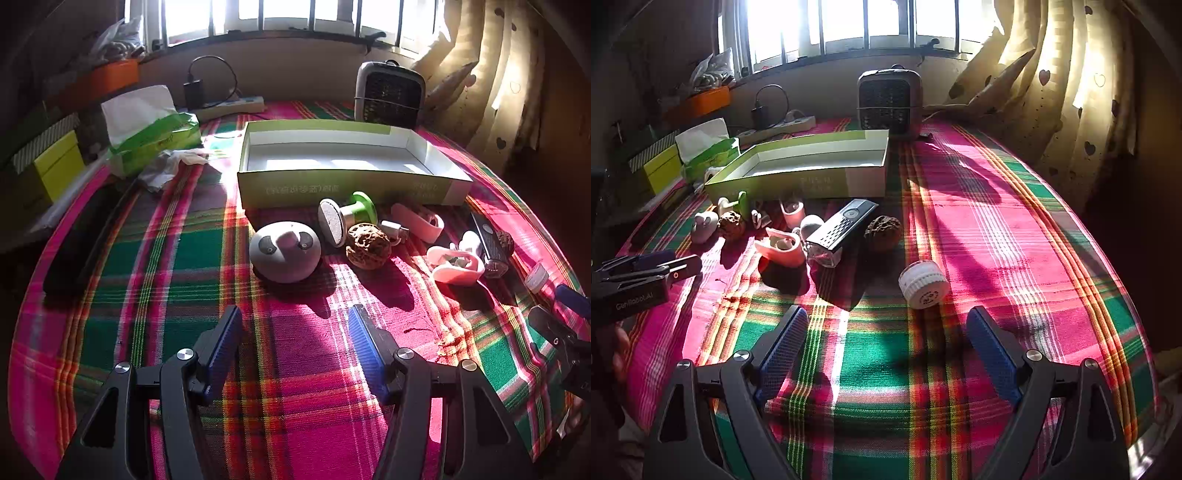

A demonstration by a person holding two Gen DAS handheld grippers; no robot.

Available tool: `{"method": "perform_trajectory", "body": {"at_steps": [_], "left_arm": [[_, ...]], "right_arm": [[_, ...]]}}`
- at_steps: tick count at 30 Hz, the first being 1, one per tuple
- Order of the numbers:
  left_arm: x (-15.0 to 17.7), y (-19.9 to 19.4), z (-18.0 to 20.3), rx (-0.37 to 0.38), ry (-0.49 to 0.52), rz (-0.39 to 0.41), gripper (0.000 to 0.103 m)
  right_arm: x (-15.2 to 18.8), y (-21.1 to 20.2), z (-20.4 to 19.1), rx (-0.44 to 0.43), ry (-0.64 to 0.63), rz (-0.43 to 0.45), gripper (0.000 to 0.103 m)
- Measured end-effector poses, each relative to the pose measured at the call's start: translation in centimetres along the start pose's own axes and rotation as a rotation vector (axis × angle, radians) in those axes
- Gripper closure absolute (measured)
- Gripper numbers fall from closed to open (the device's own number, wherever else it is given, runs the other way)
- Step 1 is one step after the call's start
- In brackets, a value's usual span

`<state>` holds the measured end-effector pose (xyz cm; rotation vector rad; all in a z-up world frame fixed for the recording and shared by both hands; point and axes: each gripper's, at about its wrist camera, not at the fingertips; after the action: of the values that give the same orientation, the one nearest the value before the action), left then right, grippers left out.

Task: Organize objects
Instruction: 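Move the right tool toward the white round jar on the cloth, then close the right tool on the white round jar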

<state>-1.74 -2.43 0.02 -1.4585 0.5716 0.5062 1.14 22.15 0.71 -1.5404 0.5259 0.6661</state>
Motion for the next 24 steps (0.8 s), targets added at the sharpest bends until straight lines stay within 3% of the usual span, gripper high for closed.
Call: {"method": "perform_trajectory", "body": {"at_steps": [6, 14, 20, 24], "left_arm": [[-1.2, 0.7, -1.2, 0.029, -0.039, -0.021, 0.045], [-2.7, 1.9, -1.7, 0.05, -0.047, -0.029, 0.045], [-3.8, 2.7, -1.9, 0.042, -0.049, -0.038, 0.045], [-4.3, 3.0, -2.0, 0.045, -0.063, -0.05, 0.045]], "right_arm": [[-0.8, 1.4, 1.0, 0.049, 0.015, -0.032, 0.015], [-1.8, 2.5, 0.7, 0.044, -0.018, -0.062, 0.017], [-2.0, 2.9, 0.9, 0.026, -0.013, -0.072, 0.023], [-2.2, 2.8, 0.8, 0.021, -0.014, -0.067, 0.035]]}}
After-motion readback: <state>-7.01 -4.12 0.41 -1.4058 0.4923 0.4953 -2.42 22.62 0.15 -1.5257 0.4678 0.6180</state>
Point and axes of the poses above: each gripper's, at about its wrist camera, not at the fingertips, and y roughly the way its jaws point, z to its right, x to its underside, and after that the axes turned 2 degrees about -z, right-handed
